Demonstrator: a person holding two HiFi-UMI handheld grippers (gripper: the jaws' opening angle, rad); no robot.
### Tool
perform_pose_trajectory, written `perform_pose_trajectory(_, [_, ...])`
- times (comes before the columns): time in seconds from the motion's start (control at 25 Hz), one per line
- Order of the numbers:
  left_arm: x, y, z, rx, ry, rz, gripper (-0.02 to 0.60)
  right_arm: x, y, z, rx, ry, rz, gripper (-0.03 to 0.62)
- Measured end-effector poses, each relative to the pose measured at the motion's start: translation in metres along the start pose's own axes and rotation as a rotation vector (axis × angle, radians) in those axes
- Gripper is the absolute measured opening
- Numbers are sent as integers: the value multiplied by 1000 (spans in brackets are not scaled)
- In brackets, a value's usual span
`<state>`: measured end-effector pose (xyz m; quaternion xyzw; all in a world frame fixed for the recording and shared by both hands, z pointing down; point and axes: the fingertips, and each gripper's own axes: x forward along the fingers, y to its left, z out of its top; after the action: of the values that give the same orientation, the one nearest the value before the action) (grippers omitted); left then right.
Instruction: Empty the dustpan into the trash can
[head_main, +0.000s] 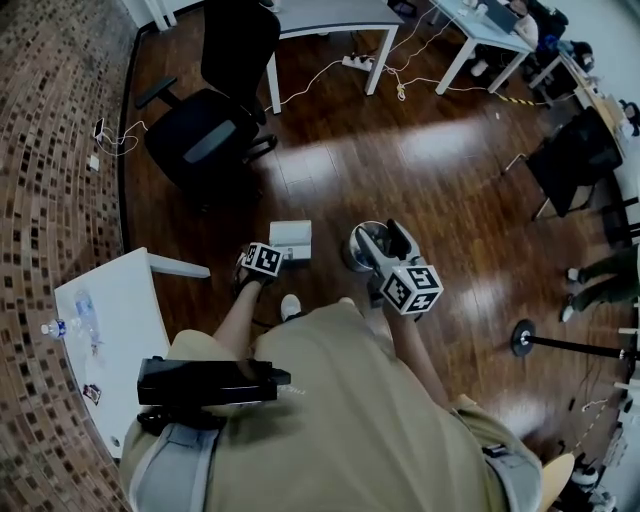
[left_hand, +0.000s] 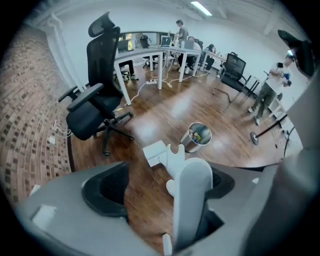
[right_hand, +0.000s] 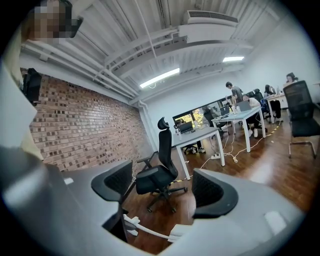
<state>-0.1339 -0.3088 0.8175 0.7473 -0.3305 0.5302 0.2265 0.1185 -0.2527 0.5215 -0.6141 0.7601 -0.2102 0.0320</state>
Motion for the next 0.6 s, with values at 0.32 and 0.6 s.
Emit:
perform_pose_trajectory(0.32, [-39, -9, 5, 89, -149, -23, 482, 4, 38, -11, -41, -10, 12, 362])
perform_pose_trajectory(0.6, [-98, -25, 5, 42, -307, -95, 499, -8, 65, -26, -68, 4, 5, 362])
